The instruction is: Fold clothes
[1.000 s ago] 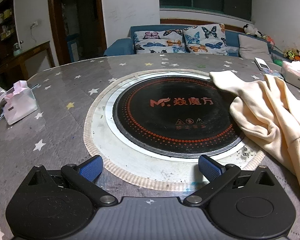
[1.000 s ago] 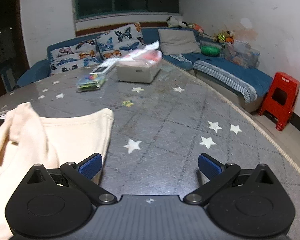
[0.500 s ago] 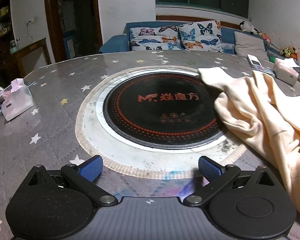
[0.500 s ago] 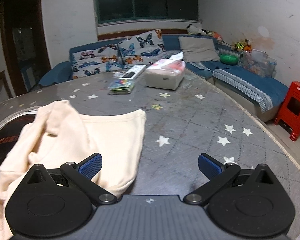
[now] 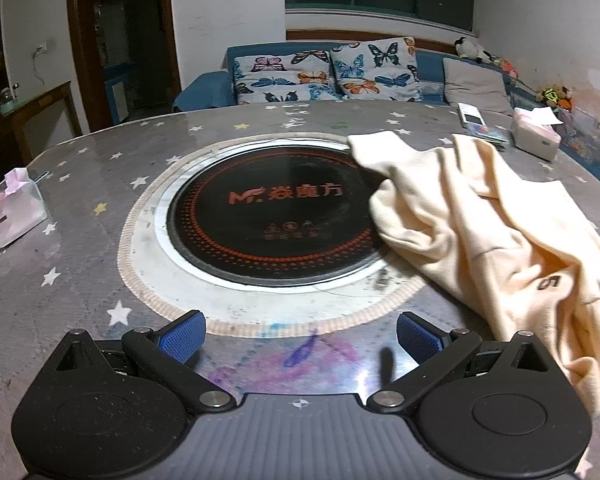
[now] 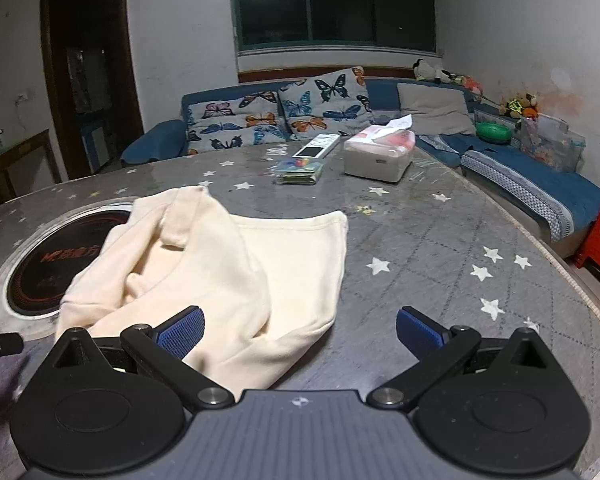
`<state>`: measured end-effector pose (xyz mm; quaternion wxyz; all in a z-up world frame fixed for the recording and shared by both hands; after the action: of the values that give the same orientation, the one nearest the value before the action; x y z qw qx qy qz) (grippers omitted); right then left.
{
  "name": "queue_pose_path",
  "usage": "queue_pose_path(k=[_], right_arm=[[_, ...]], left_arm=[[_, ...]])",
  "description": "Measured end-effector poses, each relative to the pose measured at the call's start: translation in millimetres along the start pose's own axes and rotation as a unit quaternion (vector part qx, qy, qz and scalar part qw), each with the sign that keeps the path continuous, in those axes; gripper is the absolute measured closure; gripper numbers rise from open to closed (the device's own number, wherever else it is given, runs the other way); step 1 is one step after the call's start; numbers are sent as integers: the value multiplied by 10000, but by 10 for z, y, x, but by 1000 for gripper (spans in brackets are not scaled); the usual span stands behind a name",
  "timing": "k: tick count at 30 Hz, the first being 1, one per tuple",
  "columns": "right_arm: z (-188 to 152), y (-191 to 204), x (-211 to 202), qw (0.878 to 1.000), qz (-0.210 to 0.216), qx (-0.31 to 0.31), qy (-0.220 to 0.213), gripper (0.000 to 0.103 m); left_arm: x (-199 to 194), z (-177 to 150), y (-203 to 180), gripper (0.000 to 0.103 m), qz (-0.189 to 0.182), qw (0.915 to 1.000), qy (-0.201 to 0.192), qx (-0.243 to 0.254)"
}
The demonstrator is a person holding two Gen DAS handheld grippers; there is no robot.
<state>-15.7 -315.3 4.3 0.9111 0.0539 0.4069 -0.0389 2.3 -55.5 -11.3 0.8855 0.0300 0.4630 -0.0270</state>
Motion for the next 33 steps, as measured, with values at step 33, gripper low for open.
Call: queue_pose_path(k=[33], right_arm=[[-457,211,-402,9992,322,-229,-31,0]], left_arm=[[-384,-292,-557,0,-314,9983,64,489]])
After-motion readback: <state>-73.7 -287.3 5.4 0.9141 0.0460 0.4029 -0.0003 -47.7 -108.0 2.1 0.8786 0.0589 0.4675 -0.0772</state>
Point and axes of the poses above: each gripper's, at about its wrist camera, not at the fingertips, and x roughly the way its jaws point, y to its left, z to its top, the point moved 5 cm from there along x, roughly the way its jaws point, and after that the axes turned 13 degrees about y, right-handed, at the moved point
